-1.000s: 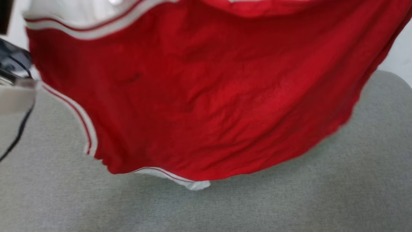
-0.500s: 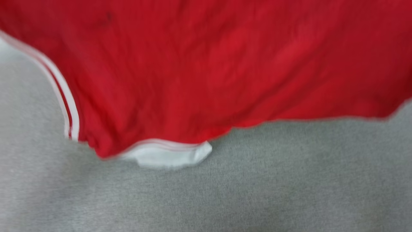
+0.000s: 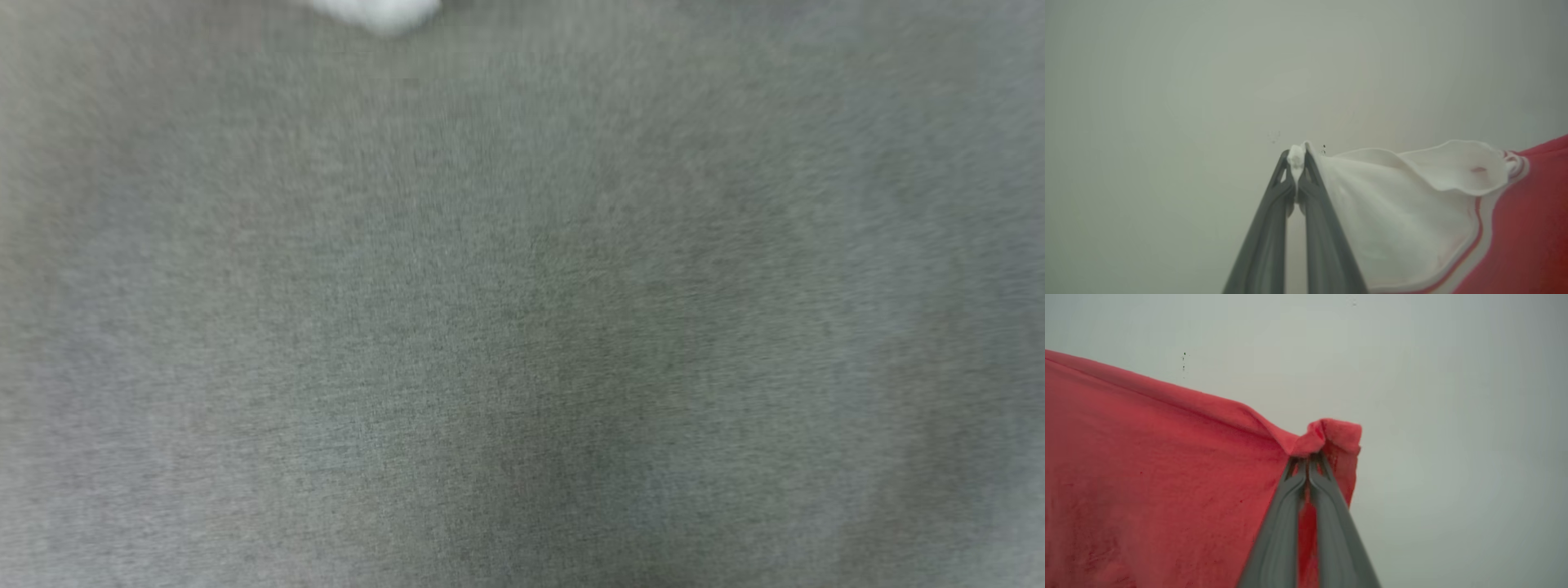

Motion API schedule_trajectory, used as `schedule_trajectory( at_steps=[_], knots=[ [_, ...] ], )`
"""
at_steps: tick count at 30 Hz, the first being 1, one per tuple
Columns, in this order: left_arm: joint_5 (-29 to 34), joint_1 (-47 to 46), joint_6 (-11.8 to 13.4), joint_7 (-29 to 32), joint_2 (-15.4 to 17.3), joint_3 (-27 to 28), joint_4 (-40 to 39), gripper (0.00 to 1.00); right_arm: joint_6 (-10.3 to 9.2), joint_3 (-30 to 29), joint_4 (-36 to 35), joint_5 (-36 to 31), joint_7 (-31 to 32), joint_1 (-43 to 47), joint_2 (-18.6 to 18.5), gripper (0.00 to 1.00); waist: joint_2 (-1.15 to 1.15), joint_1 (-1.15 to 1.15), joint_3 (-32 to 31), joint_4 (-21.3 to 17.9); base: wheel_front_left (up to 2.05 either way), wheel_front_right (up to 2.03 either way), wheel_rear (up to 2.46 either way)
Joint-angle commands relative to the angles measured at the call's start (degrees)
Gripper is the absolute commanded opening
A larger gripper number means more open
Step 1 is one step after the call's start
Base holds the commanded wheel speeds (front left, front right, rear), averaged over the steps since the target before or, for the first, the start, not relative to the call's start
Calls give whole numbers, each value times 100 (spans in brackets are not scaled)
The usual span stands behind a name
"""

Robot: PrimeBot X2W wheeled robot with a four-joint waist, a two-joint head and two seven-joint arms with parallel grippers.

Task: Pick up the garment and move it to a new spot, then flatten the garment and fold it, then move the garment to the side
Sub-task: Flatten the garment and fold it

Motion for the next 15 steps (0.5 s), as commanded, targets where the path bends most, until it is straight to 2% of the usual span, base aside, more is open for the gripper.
schedule_trajectory(
  at_steps=[1, 5, 8, 15],
  knots=[
    [91, -309, -57, -180, -173, -66, 388, 0, -8, 13, 360, -158, -304, -236, 129, 0, 0, -1, 431, 80, 0, 0, 0],
    [231, -942, -161, -510, -386, -212, 1118, 0, -8, 92, 1083, -435, -833, -642, 390, 0, 0, -1, 658, 124, 0, 0, 0],
    [288, -1012, -217, -800, -511, -362, 1547, 0, -8, 253, 1541, -560, -1119, -686, 525, 0, 0, -1, 772, 175, 0, 0, 0],
    [62, -199, -273, -1304, -575, -778, 1970, 0, -7, 513, 2241, -629, -1662, -244, 654, 0, 0, -1, 817, 348, 0, 0, 0]
  ],
)
